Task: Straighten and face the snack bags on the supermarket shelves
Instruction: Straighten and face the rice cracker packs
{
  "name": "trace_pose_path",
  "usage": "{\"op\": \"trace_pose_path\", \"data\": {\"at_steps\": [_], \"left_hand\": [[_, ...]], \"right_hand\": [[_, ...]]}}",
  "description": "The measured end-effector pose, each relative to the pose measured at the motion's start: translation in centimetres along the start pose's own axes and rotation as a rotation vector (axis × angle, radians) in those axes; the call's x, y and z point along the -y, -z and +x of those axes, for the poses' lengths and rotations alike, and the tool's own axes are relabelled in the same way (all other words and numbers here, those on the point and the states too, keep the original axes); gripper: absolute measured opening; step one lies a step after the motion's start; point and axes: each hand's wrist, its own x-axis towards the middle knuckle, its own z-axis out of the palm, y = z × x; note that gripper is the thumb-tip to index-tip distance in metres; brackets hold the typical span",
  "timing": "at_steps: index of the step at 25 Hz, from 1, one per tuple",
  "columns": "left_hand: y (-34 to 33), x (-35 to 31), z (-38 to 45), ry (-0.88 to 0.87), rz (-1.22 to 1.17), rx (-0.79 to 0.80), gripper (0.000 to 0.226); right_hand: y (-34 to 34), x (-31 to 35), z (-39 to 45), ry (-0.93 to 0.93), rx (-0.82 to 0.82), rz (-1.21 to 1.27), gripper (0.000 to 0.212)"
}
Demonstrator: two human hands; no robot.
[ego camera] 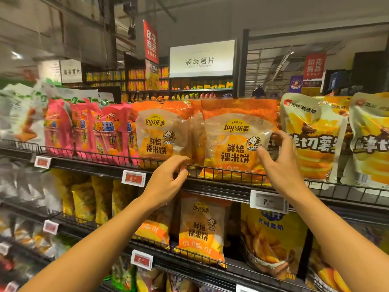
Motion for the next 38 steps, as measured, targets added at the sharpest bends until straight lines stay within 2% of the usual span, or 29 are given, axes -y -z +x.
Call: {"op": "trace_pose_path", "data": {"at_steps": [2, 4, 7, 9, 11, 12, 14, 16, 20, 22, 24, 27, 30, 32, 35, 38], "left_hand": [[1.6, 0.5, 0.1, 0.005, -0.010, -0.105, 0.032], [3.3, 1.6, 0.5, 0.065, -0.070, -0.192, 0.029], [5.6, 3.6, 0.9, 0.152, -0.139, -0.261, 0.020], [7.0, 5.5, 1.2, 0.194, -0.162, -0.273, 0.020], [8.3, 7.4, 1.6, 0.250, -0.176, -0.261, 0.020], [9.0, 8.5, 2.1, 0.289, -0.170, -0.240, 0.024], [10.1, 10.7, 3.0, 0.348, -0.117, -0.176, 0.048], [10.8, 12.6, 3.8, 0.348, -0.081, -0.075, 0.063], [11.6, 15.6, 5.7, 0.313, -0.019, 0.244, 0.083], [11.3, 16.3, 6.3, 0.256, -0.054, 0.367, 0.086], [10.6, 16.5, 6.6, 0.163, -0.083, 0.386, 0.079], [10.1, 16.7, 7.4, 0.056, -0.200, 0.311, 0.064], [10.1, 16.3, 8.7, 0.043, -0.469, 0.214, 0.067], [10.2, 15.8, 9.5, 0.041, -0.584, 0.188, 0.068], [9.8, 15.5, 10.3, 0.071, -0.809, 0.309, 0.062], [9.3, 16.4, 10.6, 0.127, -0.929, 0.424, 0.075]], "right_hand": [[-1.1, 2.3, 0.0, 0.107, -0.030, 0.067, 0.051], [-2.9, 4.6, 0.0, 0.203, 0.029, 0.103, 0.039], [-6.2, 6.6, -0.4, 0.247, 0.138, 0.103, 0.025], [-9.2, 7.3, -0.5, 0.244, 0.209, 0.047, 0.024], [-12.2, 8.1, -0.4, 0.187, 0.274, -0.017, 0.041], [-13.6, 8.5, -0.1, 0.116, 0.311, -0.031, 0.058], [-15.9, 8.9, 0.7, -0.023, 0.373, -0.045, 0.087], [-17.4, 8.7, 1.3, -0.068, 0.388, -0.087, 0.095], [-19.0, 8.5, 1.5, -0.104, 0.339, -0.072, 0.081], [-19.2, 8.7, 1.4, -0.100, 0.315, -0.073, 0.073], [-19.1, 8.8, 1.2, -0.091, 0.260, -0.052, 0.069], [-19.2, 9.1, 1.2, -0.085, 0.143, 0.020, 0.065], [-18.8, 9.9, 2.1, -0.082, 0.071, 0.201, 0.068], [-18.8, 10.7, 2.9, -0.060, 0.037, 0.308, 0.059], [-19.5, 11.7, 4.1, -0.064, 0.012, 0.476, 0.035], [-20.2, 10.9, 4.4, -0.123, 0.063, 0.502, 0.038]]}}
